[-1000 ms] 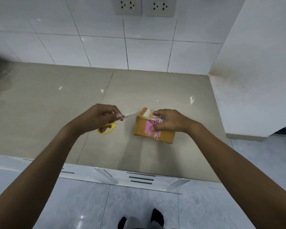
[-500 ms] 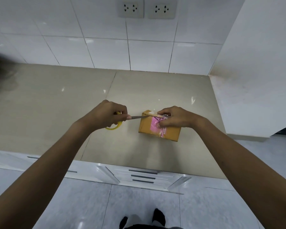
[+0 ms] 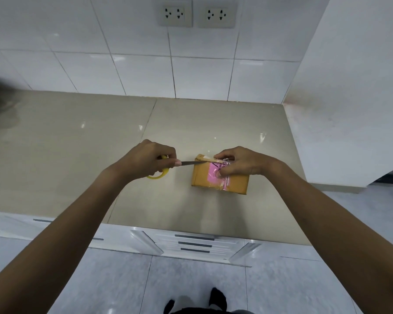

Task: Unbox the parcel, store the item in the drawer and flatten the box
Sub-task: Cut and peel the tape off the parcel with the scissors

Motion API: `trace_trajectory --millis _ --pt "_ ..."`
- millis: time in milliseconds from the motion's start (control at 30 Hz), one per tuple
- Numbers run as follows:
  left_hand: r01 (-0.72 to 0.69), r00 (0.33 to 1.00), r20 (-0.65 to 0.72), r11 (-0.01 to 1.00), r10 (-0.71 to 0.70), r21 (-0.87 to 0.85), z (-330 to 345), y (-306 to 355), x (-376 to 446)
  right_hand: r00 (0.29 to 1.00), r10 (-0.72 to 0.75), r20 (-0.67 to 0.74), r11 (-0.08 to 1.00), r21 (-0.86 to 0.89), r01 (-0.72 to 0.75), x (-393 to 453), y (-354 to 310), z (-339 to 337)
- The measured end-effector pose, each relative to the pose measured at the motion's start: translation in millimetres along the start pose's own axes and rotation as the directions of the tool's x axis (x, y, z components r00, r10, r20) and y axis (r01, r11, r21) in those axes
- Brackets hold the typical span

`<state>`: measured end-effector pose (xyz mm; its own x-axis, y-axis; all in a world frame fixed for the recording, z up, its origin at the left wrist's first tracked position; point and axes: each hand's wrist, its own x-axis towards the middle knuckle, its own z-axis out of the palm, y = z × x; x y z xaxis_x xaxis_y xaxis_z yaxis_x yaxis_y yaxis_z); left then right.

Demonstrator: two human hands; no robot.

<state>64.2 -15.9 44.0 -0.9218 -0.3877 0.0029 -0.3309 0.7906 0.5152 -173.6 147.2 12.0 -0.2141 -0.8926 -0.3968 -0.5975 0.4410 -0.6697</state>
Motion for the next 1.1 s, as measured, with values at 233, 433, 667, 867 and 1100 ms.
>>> trace_trajectory --millis 233,433,667,867,1100 --pt "-0.045 0.997 0.066 0.999 0.046 -0.018 22 16 13 0.999 -0.024 0.026 1.0 -0.009 0.024 0 -2 4" --pt "0.041 0.999 0.007 0.935 -0.041 -0.353 29 20 11 0.999 -0.035 0.003 0.999 0.031 0.035 1 6 5" --pt "0.222 0.948 -0.086 0.831 -0.306 -0.511 40 -20 8 0.993 -0.087 -0.079 0.996 -0.029 0.085 0 8 13" --pt "0.352 0.936 -0.038 0.923 -0.35 0.159 114 -75 13 0.981 -0.136 -0.14 0.924 -0.376 0.074 -1 14 39" --pt "0.193 0.981 -0.121 0.797 -0.151 0.572 152 -56 17 0.913 -0.373 -0.168 0.637 -0.762 0.12 -13 42 98"
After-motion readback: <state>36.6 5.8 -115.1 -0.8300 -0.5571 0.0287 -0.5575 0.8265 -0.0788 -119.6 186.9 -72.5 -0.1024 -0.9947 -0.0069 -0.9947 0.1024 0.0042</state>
